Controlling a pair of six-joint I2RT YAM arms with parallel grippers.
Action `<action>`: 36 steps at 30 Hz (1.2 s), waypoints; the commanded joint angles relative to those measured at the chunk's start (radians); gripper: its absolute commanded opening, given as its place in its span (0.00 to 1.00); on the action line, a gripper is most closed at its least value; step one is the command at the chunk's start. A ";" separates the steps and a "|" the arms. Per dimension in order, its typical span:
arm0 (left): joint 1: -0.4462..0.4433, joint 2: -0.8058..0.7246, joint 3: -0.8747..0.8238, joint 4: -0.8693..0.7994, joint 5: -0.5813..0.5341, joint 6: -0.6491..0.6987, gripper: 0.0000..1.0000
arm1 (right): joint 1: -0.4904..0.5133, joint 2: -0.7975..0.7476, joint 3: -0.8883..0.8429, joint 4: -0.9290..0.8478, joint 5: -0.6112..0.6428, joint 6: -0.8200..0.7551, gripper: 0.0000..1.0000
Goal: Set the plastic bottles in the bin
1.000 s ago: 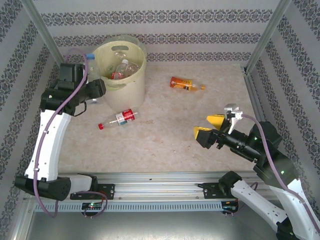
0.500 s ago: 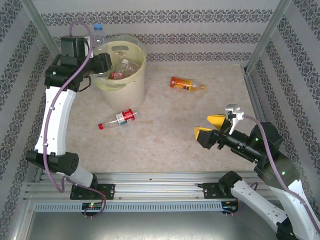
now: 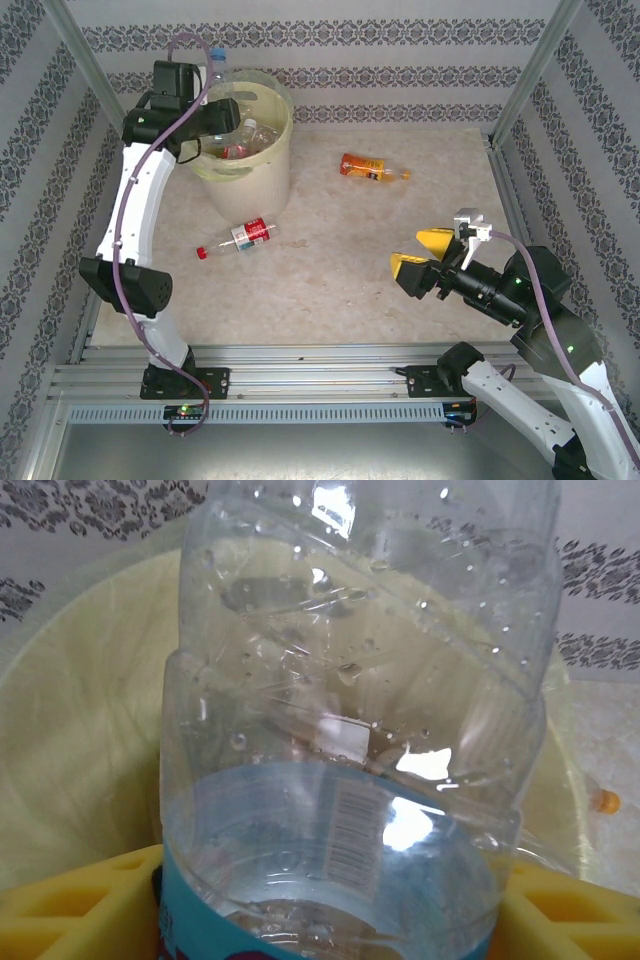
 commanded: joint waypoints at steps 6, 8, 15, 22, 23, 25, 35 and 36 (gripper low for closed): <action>0.004 0.073 0.058 0.009 0.006 -0.049 0.71 | 0.010 -0.018 0.024 0.046 -0.001 0.010 0.98; 0.005 0.093 0.068 -0.002 0.002 -0.066 0.72 | 0.010 -0.019 0.028 0.056 -0.009 0.012 0.98; 0.016 0.146 0.114 -0.107 -0.043 -0.169 0.76 | 0.010 0.005 0.053 0.043 -0.036 0.008 0.98; 0.022 0.146 0.131 -0.155 -0.073 -0.219 0.84 | 0.010 0.007 0.053 0.038 -0.031 0.006 0.98; 0.021 0.146 0.139 -0.157 -0.074 -0.215 0.85 | 0.010 0.007 0.053 0.038 -0.029 0.006 0.98; 0.022 0.146 0.161 -0.167 -0.084 -0.210 0.89 | 0.010 0.009 0.054 0.036 -0.028 0.005 0.98; 0.023 0.046 0.174 -0.136 -0.045 -0.113 1.00 | 0.010 0.012 0.053 0.035 -0.029 0.008 0.98; 0.021 0.028 0.166 -0.133 -0.038 -0.097 1.00 | 0.010 0.011 0.053 0.034 -0.030 0.009 0.98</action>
